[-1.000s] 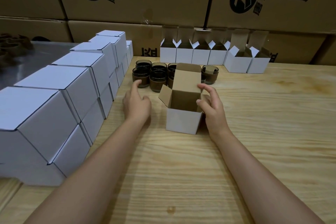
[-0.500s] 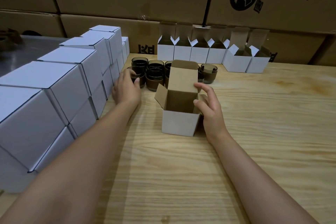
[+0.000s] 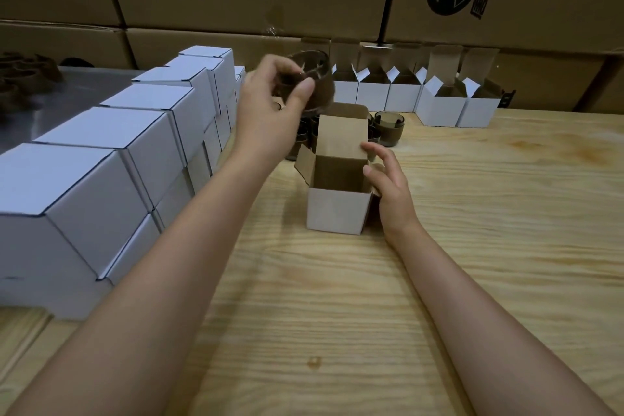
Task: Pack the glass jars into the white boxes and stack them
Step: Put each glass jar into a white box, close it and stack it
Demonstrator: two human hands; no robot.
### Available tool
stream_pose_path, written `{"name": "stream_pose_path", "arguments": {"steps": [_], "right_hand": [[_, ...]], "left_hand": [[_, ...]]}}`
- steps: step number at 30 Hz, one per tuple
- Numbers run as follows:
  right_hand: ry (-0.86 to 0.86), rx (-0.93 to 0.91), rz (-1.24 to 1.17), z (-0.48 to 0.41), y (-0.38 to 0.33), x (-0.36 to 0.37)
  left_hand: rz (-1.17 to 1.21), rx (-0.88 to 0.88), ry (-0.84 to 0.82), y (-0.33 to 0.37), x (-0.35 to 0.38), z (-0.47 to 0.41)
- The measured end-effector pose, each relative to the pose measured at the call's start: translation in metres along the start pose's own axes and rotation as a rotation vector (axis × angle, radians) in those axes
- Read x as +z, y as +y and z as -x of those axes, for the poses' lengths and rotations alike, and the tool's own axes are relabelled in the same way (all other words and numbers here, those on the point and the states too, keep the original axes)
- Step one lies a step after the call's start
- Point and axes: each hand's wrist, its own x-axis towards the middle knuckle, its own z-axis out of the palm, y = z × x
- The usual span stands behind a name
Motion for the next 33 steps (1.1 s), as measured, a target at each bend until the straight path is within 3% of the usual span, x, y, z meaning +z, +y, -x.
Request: {"name": "stream_pose_path", "arguments": {"steps": [6, 13, 16, 25, 29, 33], "right_hand": [[0.008, 0.032, -0.075, 0.000, -0.001, 0.000], [0.024, 0.014, -0.048, -0.001, -0.002, 0.002], [0.020, -0.015, -0.027, -0.002, 0.000, 0.001], [-0.022, 0.006, -0.074, -0.002, 0.000, 0.001], [-0.042, 0.008, -0.081, -0.002, -0.001, 0.000], [-0.043, 0.032, -0.072, -0.003, 0.000, -0.001]], "left_hand": [[-0.031, -0.069, -0.239, 0.003, 0.008, 0.023], [-0.342, -0.073, -0.514, -0.007, 0.009, 0.028], [-0.506, -0.047, -0.538, -0.009, 0.012, 0.030], [-0.550, -0.130, -0.530, -0.003, 0.024, 0.027], [-0.569, -0.190, -0.646, -0.001, 0.021, 0.018], [-0.729, -0.137, -0.856, 0.002, 0.019, 0.007]]}}
